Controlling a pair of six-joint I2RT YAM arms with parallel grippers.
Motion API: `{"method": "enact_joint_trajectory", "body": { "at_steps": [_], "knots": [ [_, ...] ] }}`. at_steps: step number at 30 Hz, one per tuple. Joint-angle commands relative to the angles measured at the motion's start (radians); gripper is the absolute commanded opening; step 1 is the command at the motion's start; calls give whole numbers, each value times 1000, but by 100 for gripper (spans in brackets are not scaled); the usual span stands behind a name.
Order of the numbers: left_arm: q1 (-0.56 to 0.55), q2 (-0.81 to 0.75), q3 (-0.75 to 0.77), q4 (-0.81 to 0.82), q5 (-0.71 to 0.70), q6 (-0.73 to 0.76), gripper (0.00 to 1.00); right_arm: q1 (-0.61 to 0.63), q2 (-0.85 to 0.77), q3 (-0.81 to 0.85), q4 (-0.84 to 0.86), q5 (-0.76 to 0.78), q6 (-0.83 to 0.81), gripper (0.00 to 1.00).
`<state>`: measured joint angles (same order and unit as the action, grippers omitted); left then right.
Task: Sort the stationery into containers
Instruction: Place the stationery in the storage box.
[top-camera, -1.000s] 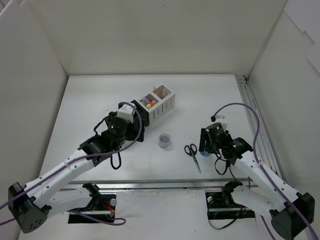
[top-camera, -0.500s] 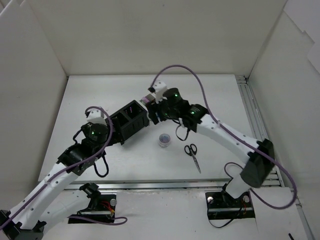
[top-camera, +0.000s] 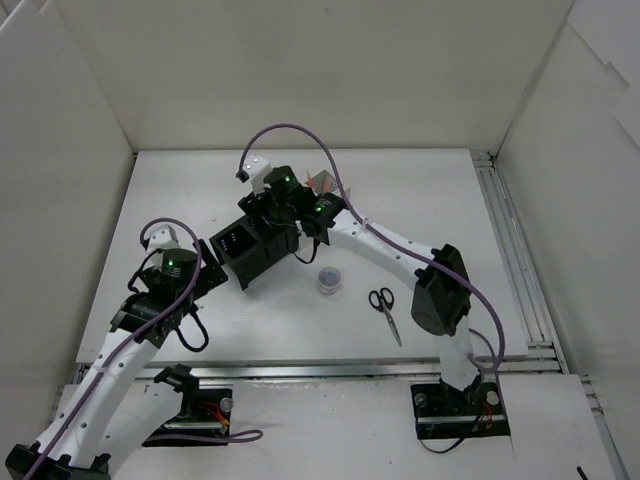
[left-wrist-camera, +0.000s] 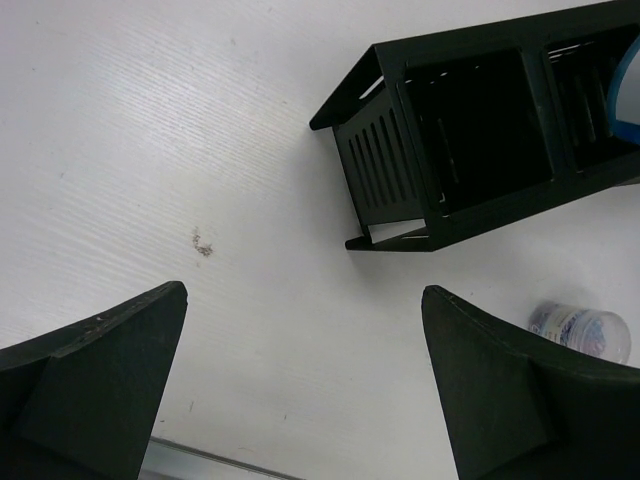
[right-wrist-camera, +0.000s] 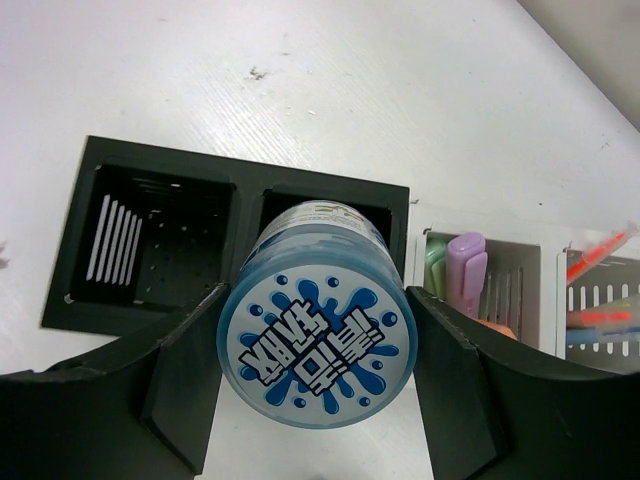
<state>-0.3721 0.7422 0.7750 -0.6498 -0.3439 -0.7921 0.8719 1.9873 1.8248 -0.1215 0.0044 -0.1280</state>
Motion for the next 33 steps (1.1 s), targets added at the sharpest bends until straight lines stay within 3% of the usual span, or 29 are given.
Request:
{"method": "enact_joint_trajectory", "body": {
  "at_steps": [1,12,18,19,22,33],
  "knots": [
    [32,29,4,64,80,10,99,-1,39,114,48,78,-44,6],
    [114,42,1,99,123,53,99,9,185,194,-112,71,-41,11],
    [133,45,9,102,121,70,99,12,238,246,-133,72,-35,33],
    [133,42,10,101,123,73,99,7,245,260,-135,74,-35,44],
    [133,39,15,102,125,80,99,10,263,284,-136,83,-35,62],
    [133,32,36,88,128,96,100,15,189,277,-141,69,-38,79]
  ]
}}
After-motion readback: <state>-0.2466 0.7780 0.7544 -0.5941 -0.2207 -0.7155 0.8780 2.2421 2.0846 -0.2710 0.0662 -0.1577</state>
